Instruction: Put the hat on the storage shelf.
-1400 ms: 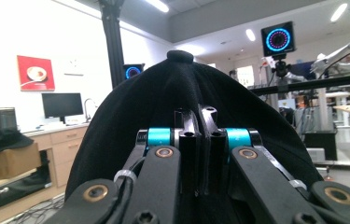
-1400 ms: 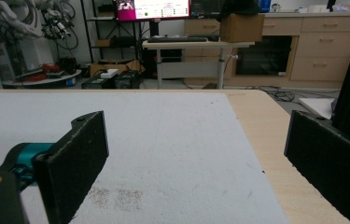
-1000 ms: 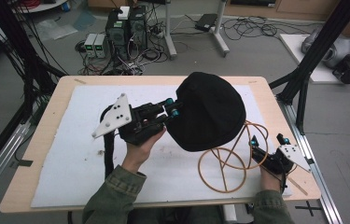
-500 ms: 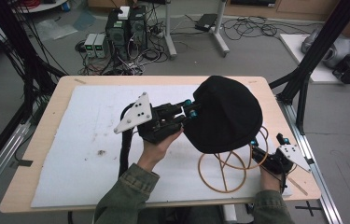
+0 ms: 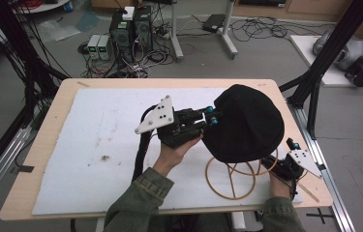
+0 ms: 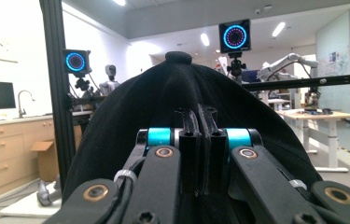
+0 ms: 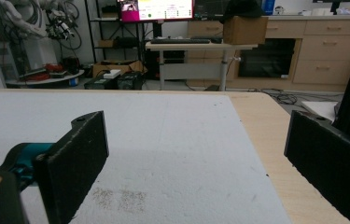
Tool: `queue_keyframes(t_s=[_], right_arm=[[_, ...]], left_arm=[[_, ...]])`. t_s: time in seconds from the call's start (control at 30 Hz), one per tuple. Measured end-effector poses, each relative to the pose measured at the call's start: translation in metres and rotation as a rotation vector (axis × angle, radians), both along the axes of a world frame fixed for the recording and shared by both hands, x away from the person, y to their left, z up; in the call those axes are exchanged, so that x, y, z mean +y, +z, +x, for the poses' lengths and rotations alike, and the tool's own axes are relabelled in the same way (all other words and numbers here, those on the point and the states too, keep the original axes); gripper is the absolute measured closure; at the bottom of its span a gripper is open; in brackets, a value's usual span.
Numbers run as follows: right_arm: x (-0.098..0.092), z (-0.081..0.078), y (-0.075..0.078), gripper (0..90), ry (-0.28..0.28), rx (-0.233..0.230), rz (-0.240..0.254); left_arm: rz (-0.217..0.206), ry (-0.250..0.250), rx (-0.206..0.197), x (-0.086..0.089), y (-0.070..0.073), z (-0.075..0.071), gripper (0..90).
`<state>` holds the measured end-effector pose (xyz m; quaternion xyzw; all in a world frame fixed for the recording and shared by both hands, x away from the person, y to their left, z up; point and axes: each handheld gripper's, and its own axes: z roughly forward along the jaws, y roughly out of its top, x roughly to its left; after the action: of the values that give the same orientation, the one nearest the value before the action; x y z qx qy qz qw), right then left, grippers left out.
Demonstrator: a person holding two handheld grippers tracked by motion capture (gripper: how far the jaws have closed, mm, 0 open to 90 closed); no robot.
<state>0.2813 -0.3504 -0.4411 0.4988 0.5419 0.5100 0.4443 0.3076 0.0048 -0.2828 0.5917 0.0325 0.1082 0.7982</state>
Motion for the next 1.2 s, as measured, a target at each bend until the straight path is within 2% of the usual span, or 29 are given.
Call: queue_keyframes(t_s=[0.2,0.3,0.47,0.6,0.7,0.9,1.2], right_arm=[[-0.001,0.000,-0.001,5.4,0.001,0.003,-0.006],[-0.001,-0.001,-0.001,5.4,-0.001,0.005,0.000],[-0.001,0.000,-0.001,5.4,0.001,-0.001,-0.011],[0.000,0.000,-0.001,5.4,0.005,-0.001,-0.013],[0.000,-0.001,-0.001,5.4,0.005,0.000,-0.016],[-0.001,-0.001,-0.001,5.4,0.003,0.002,-0.006],[0.001,-0.001,-0.001,5.4,0.007,0.007,-0.008]], left_arm=[[0.009,-0.052,0.013,-0.008,-0.001,0.005,87.8],[0.039,-0.070,0.017,-0.012,-0.002,0.008,87.8],[0.114,-0.102,0.022,-0.019,-0.002,0.012,87.7],[0.147,-0.142,0.039,-0.026,-0.003,0.016,87.7],[0.175,-0.138,0.047,-0.030,-0.002,0.017,87.7],[0.193,-0.154,0.071,-0.031,-0.003,0.020,87.7],[0.243,-0.162,0.074,-0.035,0.000,0.018,87.1]])
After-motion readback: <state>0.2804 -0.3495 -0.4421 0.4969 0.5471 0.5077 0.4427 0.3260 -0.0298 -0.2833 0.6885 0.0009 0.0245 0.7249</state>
